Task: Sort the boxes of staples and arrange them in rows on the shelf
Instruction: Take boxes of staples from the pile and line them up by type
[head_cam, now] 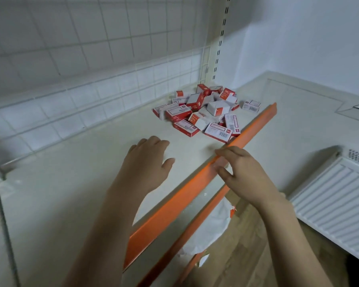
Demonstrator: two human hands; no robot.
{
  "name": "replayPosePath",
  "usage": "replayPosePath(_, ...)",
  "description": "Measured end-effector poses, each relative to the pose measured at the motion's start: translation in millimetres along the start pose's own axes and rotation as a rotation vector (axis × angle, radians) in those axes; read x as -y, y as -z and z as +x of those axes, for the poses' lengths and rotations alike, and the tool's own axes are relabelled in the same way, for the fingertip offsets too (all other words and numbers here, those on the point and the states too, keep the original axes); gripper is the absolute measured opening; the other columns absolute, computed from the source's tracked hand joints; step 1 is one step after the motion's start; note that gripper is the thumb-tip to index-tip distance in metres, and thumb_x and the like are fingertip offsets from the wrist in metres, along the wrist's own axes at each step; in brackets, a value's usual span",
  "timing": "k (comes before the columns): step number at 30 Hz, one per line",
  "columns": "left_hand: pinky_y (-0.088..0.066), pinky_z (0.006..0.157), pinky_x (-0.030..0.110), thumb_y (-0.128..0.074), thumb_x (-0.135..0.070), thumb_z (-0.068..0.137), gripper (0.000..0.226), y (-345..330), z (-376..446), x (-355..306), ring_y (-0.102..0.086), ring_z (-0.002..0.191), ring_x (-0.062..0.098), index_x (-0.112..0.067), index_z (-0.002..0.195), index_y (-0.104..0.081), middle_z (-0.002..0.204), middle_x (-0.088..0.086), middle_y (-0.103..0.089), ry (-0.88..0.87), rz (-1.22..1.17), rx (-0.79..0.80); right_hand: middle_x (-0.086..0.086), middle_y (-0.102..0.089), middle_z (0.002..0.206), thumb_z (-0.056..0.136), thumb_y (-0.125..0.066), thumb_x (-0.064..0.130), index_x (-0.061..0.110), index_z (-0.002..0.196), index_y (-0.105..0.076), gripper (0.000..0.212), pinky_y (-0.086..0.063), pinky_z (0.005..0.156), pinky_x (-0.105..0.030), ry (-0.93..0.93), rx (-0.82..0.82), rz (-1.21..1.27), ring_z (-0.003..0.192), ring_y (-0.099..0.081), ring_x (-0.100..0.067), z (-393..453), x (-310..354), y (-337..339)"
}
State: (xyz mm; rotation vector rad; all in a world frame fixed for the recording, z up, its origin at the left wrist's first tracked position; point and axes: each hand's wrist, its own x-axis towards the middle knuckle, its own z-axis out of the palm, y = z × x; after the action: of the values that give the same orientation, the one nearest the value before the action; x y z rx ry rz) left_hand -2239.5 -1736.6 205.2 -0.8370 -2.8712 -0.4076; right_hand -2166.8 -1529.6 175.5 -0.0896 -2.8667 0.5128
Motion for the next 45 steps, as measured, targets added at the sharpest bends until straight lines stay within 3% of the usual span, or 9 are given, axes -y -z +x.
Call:
replayPosePath(3, -0.037, 0.098, 0.033, -0.05, -0.032, 0.094, 0.049, -5, 38, -5, -0.044, 0.121, 0.022, -0.012, 0.137, -0.041, 0.135, 0.005, -0.047, 0.01, 0.001, -0.023, -0.003, -0.052, 0.13, 0.089, -0.057, 0.021, 0.012, 0.131, -0.05, 0.044, -0.032, 0.099, -0.022, 0.026, 0.014, -0.002, 0.123, -0.044, -0.021, 20, -18, 3)
replayPosePath(9, -0.044, 0.09, 0.038, -0.056, -0.028, 0.089, 0.046, -22, 122, -5, -0.049, 0.11, 0.026, -0.01, 0.13, -0.048, 0.123, 0.011, -0.053, 0.028, 0.015, -0.011, -0.007, -0.058, 0.117, 0.088, -0.06, 0.02, 0.011, 0.126, -0.055, 0.04, -0.043, 0.092, -0.033, 0.096, 0.01, 0.016, 0.11, -0.052, -0.027, 55, -51, 10)
replayPosePath(12, -0.045, 0.089, 0.04, -0.053, -0.028, 0.09, 0.046, -29, 150, -5, -0.048, 0.106, 0.027, -0.009, 0.131, -0.047, 0.118, 0.012, -0.053, 0.072, 0.076, 0.014, -0.006, -0.059, 0.115, 0.088, -0.06, 0.02, 0.011, 0.125, -0.056, 0.038, -0.042, 0.091, -0.03, 0.13, -0.004, 0.031, 0.106, -0.054, -0.026, 67, -66, 15)
replayPosePath(19, -0.038, 0.09, 0.039, -0.05, -0.032, 0.092, 0.048, -37, 173, -5, -0.046, 0.11, 0.029, -0.011, 0.135, -0.042, 0.12, 0.012, -0.049, 0.118, 0.226, 0.089, -0.006, -0.057, 0.122, 0.089, -0.058, 0.02, 0.013, 0.128, -0.054, 0.04, -0.039, 0.093, -0.031, 0.177, -0.025, 0.024, 0.111, -0.051, -0.026, 95, -91, 33)
replayPosePath(25, -0.038, 0.088, 0.038, -0.05, -0.03, 0.092, 0.047, -40, 176, -5, -0.046, 0.107, 0.028, -0.012, 0.135, -0.042, 0.118, 0.011, -0.047, 0.161, 0.185, 0.102, -0.004, -0.056, 0.124, 0.09, -0.057, 0.02, 0.013, 0.128, -0.053, 0.039, -0.036, 0.091, -0.028, 0.244, -0.021, 0.032, 0.114, -0.049, -0.025, 113, -94, 35)
replayPosePath(29, -0.036, 0.088, 0.036, -0.052, -0.028, 0.091, 0.04, -34, 162, -11, -0.042, 0.107, 0.027, -0.009, 0.127, -0.048, 0.119, 0.012, -0.044, 0.187, 0.219, 0.031, -0.008, -0.054, 0.128, 0.09, -0.055, 0.021, 0.009, 0.128, -0.052, 0.04, -0.038, 0.095, -0.034, 0.311, -0.011, -0.015, 0.116, -0.049, -0.027, 132, -90, 37)
replayPosePath(34, -0.036, 0.086, 0.035, -0.055, -0.02, 0.09, 0.041, -21, 129, -19, -0.042, 0.106, 0.028, -0.009, 0.129, -0.047, 0.121, 0.011, -0.044, 0.209, 0.187, -0.14, -0.002, -0.05, 0.129, 0.088, -0.058, 0.024, 0.02, 0.134, -0.046, 0.048, -0.036, 0.097, -0.033, 0.369, 0.021, -0.123, 0.122, -0.042, -0.022, 168, -76, 48)
replayPosePath(39, -0.04, 0.074, 0.041, -0.07, -0.01, 0.078, 0.046, -25, 94, -37, -0.05, 0.093, 0.039, -0.003, 0.121, -0.057, 0.107, 0.019, -0.053, 0.175, 0.109, -0.294, 0.0, -0.052, 0.126, 0.083, -0.059, 0.032, 0.019, 0.129, -0.049, 0.049, -0.04, 0.097, -0.034, 0.443, 0.231, -0.291, 0.114, -0.046, -0.02, 201, -75, 49)
replayPosePath(45, -0.042, 0.076, 0.044, -0.071, -0.009, 0.077, 0.046, -34, 76, -53, -0.05, 0.092, 0.04, -0.001, 0.12, -0.057, 0.105, 0.02, -0.054, 0.197, 0.098, -0.327, -0.003, -0.059, 0.117, 0.087, -0.056, 0.031, 0.014, 0.119, -0.054, 0.036, -0.044, 0.081, -0.028, 0.447, 0.356, -0.29, 0.1, -0.056, -0.02, 212, -79, 47)
